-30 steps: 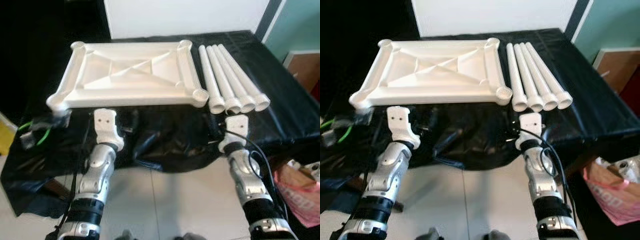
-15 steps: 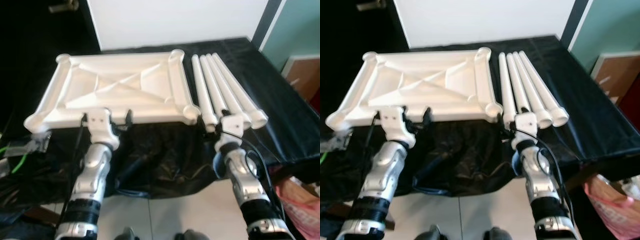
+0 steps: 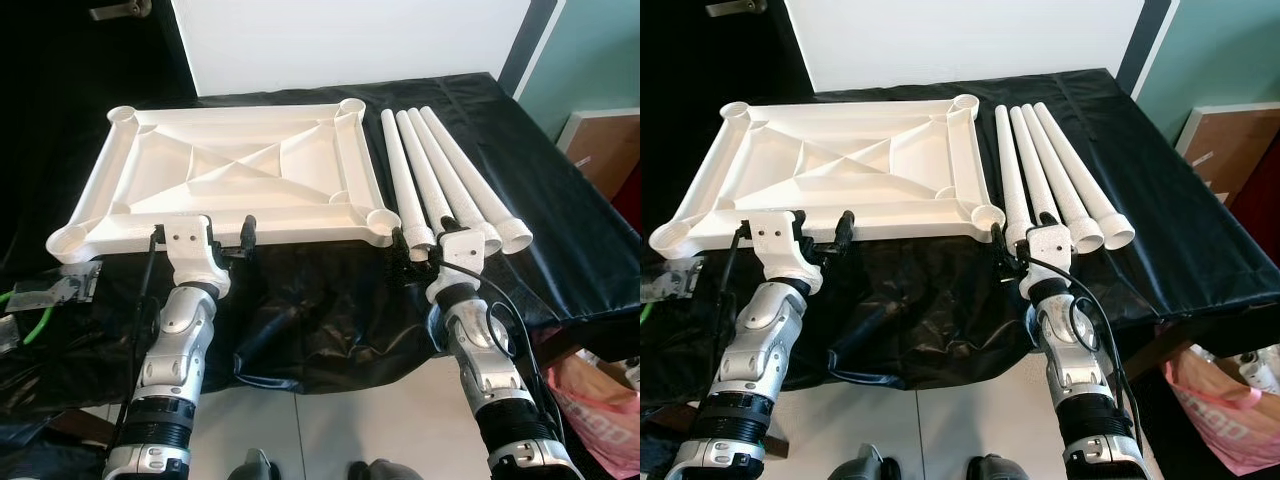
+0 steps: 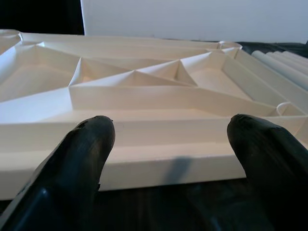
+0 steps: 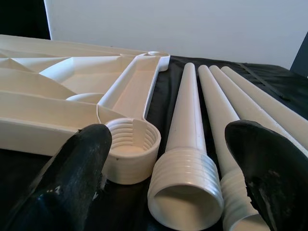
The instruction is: Building children table
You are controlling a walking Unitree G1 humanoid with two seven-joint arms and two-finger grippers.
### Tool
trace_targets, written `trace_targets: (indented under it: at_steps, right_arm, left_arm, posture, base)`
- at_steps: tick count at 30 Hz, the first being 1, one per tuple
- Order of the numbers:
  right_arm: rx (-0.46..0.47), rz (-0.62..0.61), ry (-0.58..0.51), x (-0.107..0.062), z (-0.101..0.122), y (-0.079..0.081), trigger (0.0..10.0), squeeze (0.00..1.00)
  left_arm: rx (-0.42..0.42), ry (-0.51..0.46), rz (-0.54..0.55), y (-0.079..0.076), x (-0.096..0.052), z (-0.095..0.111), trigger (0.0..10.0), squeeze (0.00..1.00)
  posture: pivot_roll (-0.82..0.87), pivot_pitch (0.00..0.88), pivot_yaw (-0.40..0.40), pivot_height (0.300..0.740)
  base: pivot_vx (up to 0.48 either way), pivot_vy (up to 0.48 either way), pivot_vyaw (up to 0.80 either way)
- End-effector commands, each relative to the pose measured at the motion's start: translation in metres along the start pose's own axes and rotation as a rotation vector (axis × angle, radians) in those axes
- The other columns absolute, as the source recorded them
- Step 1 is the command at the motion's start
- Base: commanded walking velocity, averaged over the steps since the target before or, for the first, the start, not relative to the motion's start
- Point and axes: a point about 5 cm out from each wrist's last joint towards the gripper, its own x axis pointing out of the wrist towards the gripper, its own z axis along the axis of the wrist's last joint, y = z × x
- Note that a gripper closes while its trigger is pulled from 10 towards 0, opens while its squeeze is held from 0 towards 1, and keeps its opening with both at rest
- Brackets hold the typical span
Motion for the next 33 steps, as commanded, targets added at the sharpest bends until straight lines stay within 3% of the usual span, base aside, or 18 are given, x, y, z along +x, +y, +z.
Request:
trace_targets:
  at_steps: [1, 5, 17, 22, 28, 33]
  right_arm:
    - [0.0, -0.01, 0.011, -0.003, -0.002, -0.001, 10.0, 0.0]
    - [0.001, -0.017, 0.012, -0.003, -0.002, -0.001, 10.0, 0.0]
    - [0.006, -0.028, 0.01, -0.002, -0.002, -0.001, 10.0, 0.0]
    - [0.011, -0.107, 0.012, 0.003, 0.001, -0.013, 10.0, 0.0]
    - [0.012, -0.173, 0.025, 0.006, 0.001, -0.025, 10.0, 0.0]
    - [0.005, -0.215, 0.053, 0.007, -0.002, -0.041, 10.0, 0.0]
  left_arm:
    - [0.003, 0.025, -0.039, -0.002, -0.001, -0.004, 10.0, 0.0]
    - [0.014, 0.027, -0.047, -0.003, 0.0, -0.003, 10.0, 0.0]
    - [0.038, 0.02, -0.067, -0.007, 0.001, -0.002, 10.0, 0.0]
    - [0.114, 0.006, -0.151, -0.02, 0.003, 0.002, 10.0, 0.0]
    - [0.107, -0.002, -0.193, -0.027, 0.003, 0.003, 10.0, 0.0]
    - [0.082, -0.002, -0.292, -0.04, -0.001, 0.005, 10.0, 0.0]
  posture:
    - [-0.01, 0.144, 0.03, 0.74]
    - [-0.02, 0.145, 0.033, 0.74]
    - [-0.02, 0.133, 0.037, 0.74]
    - [-0.02, 0.121, 0.037, 0.74]
    - [-0.02, 0.115, 0.038, 0.74]
    - [-0.02, 0.119, 0.038, 0.74]
  base:
    - [0.0, 0.334, 0.0]
    - [0.0, 0.334, 0.0]
    - [0.0, 0.0, 0.0]
    - [0.0, 0.0, 0.0]
    - [0.0, 0.0, 0.0]
    - [0.0, 0.0, 0.0]
